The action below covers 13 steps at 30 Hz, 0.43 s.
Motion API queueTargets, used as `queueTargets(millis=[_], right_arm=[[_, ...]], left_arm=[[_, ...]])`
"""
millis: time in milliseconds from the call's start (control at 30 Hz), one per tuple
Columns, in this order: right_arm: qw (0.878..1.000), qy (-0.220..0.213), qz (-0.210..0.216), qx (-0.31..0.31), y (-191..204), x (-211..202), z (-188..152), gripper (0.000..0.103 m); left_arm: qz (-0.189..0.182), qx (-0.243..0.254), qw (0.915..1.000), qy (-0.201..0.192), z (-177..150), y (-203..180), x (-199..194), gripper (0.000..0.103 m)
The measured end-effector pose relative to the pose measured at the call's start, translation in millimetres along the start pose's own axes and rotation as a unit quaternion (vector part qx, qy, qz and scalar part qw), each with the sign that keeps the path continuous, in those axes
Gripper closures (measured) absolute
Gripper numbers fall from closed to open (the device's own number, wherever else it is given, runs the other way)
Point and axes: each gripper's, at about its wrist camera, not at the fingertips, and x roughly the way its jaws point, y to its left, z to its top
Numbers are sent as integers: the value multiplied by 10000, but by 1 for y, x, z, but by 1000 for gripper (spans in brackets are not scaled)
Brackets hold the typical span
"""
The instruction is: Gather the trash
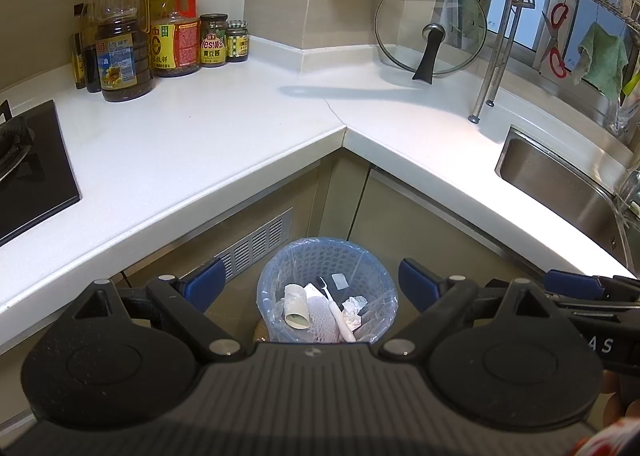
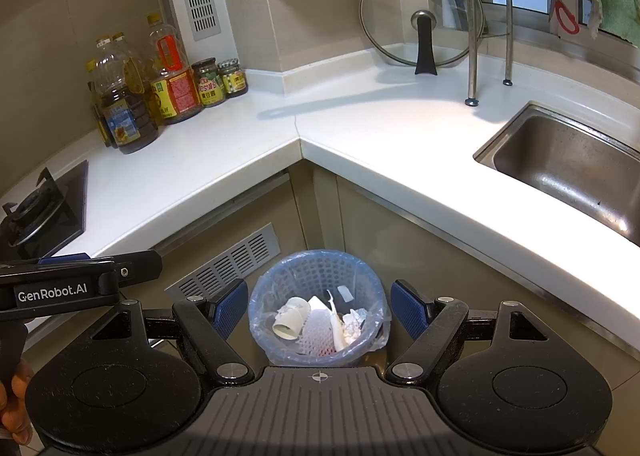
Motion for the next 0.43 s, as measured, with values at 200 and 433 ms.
queueTargets(millis=[200, 433], right_arm=[[10000, 8, -3, -2, 1, 2, 1, 25], [10000, 21, -10, 11, 0, 4, 1, 25]], left_arm=[[-2, -36, 10000, 22, 0, 1, 2, 11], [-44, -20, 10000, -53, -1, 2, 3, 11]])
